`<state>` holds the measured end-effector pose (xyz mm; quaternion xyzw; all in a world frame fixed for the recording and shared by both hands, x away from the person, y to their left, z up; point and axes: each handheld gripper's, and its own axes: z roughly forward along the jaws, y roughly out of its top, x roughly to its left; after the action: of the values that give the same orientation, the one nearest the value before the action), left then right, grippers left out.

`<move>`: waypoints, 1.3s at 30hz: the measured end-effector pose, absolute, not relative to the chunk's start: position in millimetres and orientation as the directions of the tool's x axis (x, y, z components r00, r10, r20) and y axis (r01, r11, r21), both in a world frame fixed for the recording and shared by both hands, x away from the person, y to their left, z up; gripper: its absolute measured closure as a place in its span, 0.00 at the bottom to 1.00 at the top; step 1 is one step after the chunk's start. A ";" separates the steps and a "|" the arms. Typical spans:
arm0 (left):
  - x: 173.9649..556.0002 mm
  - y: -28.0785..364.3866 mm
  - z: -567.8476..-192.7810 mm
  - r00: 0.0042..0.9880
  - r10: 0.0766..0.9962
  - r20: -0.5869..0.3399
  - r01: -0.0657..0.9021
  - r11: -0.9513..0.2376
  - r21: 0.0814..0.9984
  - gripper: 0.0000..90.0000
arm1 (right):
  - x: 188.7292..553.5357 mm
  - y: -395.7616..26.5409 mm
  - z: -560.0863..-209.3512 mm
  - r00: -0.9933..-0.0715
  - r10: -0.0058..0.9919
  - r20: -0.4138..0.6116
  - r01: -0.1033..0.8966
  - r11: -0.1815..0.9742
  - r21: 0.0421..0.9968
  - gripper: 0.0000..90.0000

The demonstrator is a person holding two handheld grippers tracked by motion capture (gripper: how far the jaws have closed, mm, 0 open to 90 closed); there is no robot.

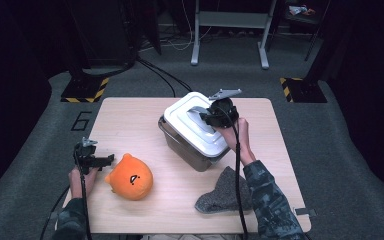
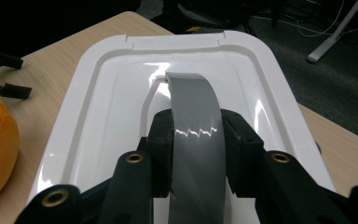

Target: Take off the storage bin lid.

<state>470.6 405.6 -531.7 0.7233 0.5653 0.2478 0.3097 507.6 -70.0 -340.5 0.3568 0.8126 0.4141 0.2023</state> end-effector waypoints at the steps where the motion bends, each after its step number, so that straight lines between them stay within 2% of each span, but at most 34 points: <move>1: 470.6 405.6 -531.7 0.238 0.971 0.008 0.664 -0.169 0.728 0.00 | 507.8 -71.7 -339.7 -0.664 0.746 -0.038 0.406 0.404 0.820 0.74; 39: 470.6 405.6 -531.7 0.238 0.971 0.008 0.664 -0.169 0.728 0.00 | 509.6 -155.2 -318.8 -0.499 0.864 -0.063 0.431 0.311 0.847 0.74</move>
<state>470.6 405.6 -531.7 0.7233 0.5652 0.2479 0.3097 509.6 -155.2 -318.8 0.4234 0.7644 0.4065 0.2666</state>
